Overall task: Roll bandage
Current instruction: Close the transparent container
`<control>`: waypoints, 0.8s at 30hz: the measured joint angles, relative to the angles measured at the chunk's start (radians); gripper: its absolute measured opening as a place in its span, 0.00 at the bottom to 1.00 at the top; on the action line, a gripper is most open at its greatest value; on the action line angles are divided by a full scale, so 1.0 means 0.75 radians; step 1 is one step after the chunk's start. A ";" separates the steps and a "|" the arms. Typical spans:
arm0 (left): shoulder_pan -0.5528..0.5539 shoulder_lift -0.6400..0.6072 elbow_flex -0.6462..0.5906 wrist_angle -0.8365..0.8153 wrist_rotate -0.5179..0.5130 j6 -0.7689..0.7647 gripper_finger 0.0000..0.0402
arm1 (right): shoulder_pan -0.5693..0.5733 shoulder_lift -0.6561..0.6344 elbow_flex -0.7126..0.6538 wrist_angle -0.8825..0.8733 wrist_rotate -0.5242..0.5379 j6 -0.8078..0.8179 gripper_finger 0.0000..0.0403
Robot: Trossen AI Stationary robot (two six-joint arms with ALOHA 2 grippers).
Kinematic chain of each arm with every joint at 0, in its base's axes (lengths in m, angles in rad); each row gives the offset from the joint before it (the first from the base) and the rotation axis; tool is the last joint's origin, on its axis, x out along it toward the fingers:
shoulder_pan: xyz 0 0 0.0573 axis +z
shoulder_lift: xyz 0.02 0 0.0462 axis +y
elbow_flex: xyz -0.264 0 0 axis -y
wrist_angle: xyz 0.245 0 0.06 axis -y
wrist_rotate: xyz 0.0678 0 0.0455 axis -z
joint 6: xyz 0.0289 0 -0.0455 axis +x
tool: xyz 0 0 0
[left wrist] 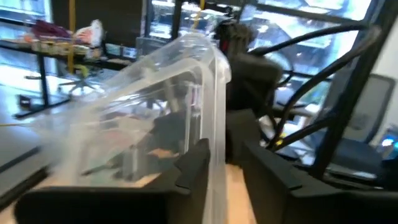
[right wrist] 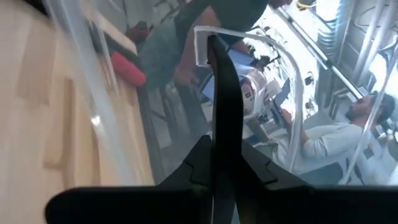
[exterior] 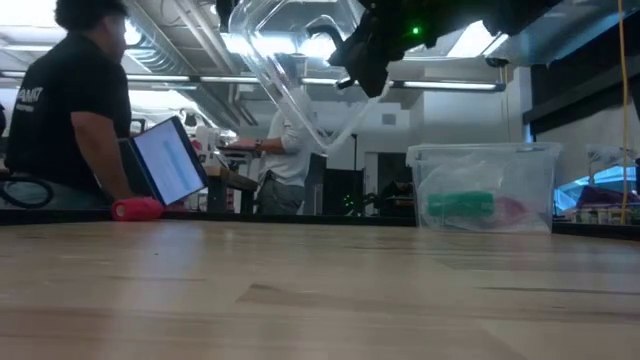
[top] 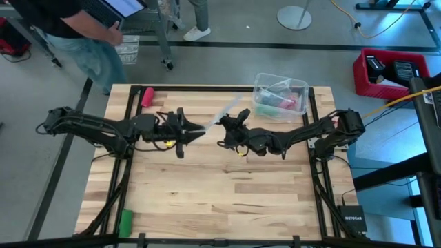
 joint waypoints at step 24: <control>0.129 -0.292 0.000 -0.702 -0.131 0.082 0.33 | -0.395 -0.270 1.005 -2.102 -0.276 0.627 0.08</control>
